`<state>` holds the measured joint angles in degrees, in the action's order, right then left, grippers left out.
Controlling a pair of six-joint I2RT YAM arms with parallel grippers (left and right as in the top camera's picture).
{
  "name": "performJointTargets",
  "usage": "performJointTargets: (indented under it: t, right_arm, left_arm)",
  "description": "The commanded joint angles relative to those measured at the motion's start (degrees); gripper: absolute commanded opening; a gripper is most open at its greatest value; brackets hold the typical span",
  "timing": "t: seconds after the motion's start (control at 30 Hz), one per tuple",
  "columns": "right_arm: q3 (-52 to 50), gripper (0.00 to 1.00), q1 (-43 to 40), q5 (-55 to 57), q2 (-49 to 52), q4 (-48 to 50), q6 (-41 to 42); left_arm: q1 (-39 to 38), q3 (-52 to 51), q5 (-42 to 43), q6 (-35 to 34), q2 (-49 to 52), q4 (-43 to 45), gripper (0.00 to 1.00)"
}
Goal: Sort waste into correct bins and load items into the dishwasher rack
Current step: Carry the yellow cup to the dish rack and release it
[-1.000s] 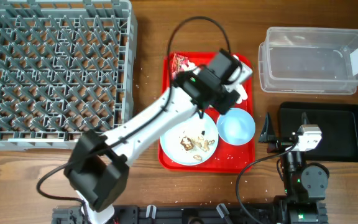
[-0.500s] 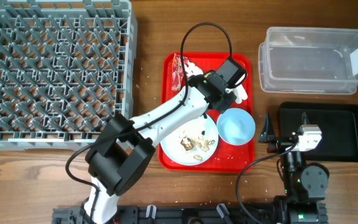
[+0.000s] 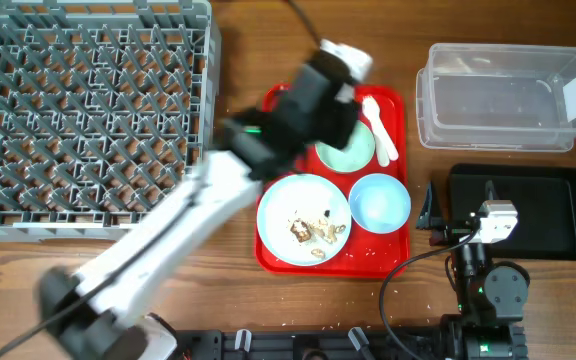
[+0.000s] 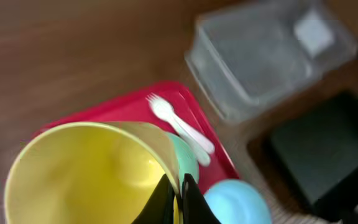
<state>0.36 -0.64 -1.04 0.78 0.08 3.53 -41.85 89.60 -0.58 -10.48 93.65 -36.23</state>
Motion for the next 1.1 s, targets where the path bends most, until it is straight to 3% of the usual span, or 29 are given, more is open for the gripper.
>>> performJointTargets:
  t: [0.0,0.17,0.27,0.37,0.63,0.87,1.07]
  right_arm:
    - [-0.07,1.00,0.02,0.57,-0.35,0.31,-0.52]
    - [-0.07,1.00,0.02,0.55,-0.35,0.31,-0.50]
    - [-0.07,1.00,0.02,0.55,-0.35,0.31,-0.52]
    - [-0.07,1.00,0.02,0.55,-0.35,0.31,-0.52]
    - [-0.07,1.00,0.02,0.57,-0.35,0.31,-0.50]
    - [-0.07,1.00,0.02,0.57,-0.35,0.31,-0.50]
    - [-0.07,1.00,0.02,0.57,-0.35,0.31,-0.52]
  left_arm:
    - [14.82,0.52,8.87,-9.07,-7.67,-3.23,0.04]
    - [55.69,0.52,57.48,-13.18,-2.54,-3.74,0.04]
    - [69.16,0.52,73.18,-13.18,6.47,-1.36,0.04]
    - [74.31,0.52,86.23,-15.30,16.48,5.38,0.04]
    - [76.15,0.52,83.58,-39.71,32.68,27.17,0.04]
    - [76.00,0.52,72.61,-39.23,32.83,28.33,0.04]
    - [76.72,0.52,72.32,-39.26,32.83,26.10,0.06]
